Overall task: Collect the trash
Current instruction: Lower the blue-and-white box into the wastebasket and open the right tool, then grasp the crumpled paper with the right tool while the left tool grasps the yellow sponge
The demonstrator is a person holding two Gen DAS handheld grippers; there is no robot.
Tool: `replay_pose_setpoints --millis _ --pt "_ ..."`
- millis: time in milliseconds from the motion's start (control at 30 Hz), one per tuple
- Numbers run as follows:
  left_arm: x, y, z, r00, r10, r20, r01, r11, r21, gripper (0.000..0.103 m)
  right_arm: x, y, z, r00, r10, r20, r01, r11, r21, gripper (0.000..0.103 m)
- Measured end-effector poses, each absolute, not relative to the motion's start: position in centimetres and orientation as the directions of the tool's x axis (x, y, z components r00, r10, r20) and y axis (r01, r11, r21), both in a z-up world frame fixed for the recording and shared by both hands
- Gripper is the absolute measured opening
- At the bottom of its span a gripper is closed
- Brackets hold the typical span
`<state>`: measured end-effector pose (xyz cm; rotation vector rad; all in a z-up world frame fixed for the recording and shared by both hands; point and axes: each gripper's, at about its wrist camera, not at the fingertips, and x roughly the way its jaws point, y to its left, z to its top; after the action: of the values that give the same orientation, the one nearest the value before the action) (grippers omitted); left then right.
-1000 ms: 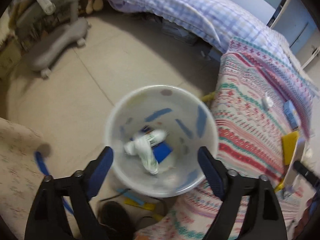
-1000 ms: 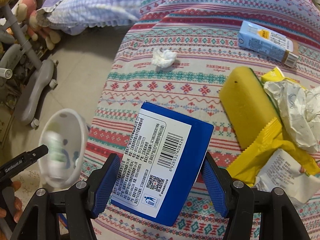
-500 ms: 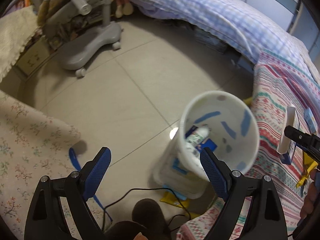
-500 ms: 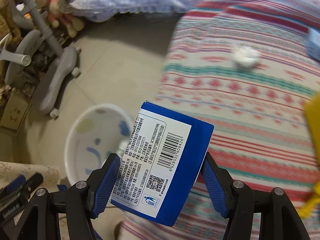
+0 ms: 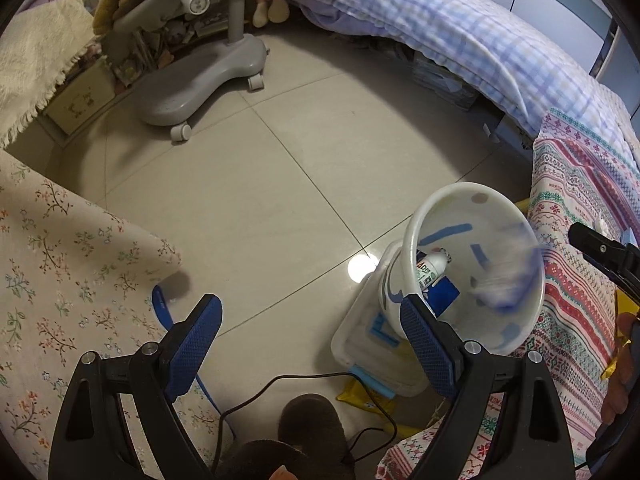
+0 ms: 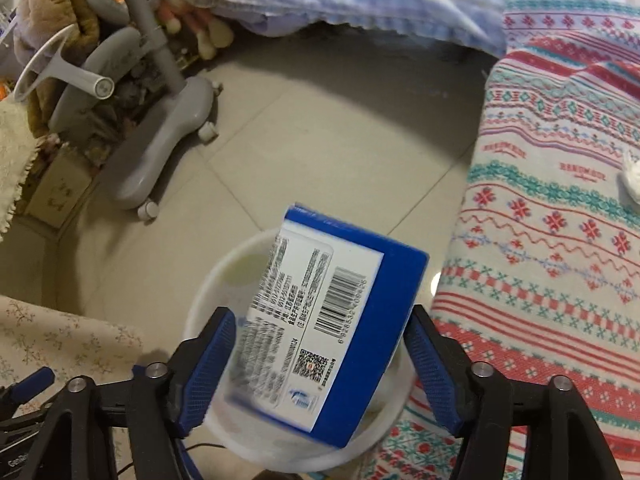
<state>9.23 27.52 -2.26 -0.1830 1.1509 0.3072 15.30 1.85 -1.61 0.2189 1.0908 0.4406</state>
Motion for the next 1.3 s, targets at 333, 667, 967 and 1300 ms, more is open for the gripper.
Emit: replay_pose_setpoints --millis 333,667,967,1300 --pt "9.2 24.7 -2.1 0.375 0.076 -0.924 -0.270 0.962 -0.031 0.092 12.9 -2.6 1.1 0.453 0.391 -0.802 -0.228 0.920 0.320 0.078" --pt "9.1 19.3 -1.3 0.420 0.005 -0.908 -0.179 0.981 -0.077 0.092 7.4 -12.9 4.3 0.535 0.283 -0.796 -0.167 0.959 0.229 0.083" --pt "10.0 13.4 -1.0 0.426 -0.025 -0.904 -0.120 0.989 -0.084 0.094 3.4 -23.0 5.4 0.582 0.165 -0.796 -0.007 0.980 0.197 0.087" --pt "11.3 5.9 -1.6 0.399 -0.061 -0.915 -0.038 0.996 -0.083 0.099 3.1 -31.2 3.4 0.561 0.151 -0.814 0.155 0.947 0.282 0.090"
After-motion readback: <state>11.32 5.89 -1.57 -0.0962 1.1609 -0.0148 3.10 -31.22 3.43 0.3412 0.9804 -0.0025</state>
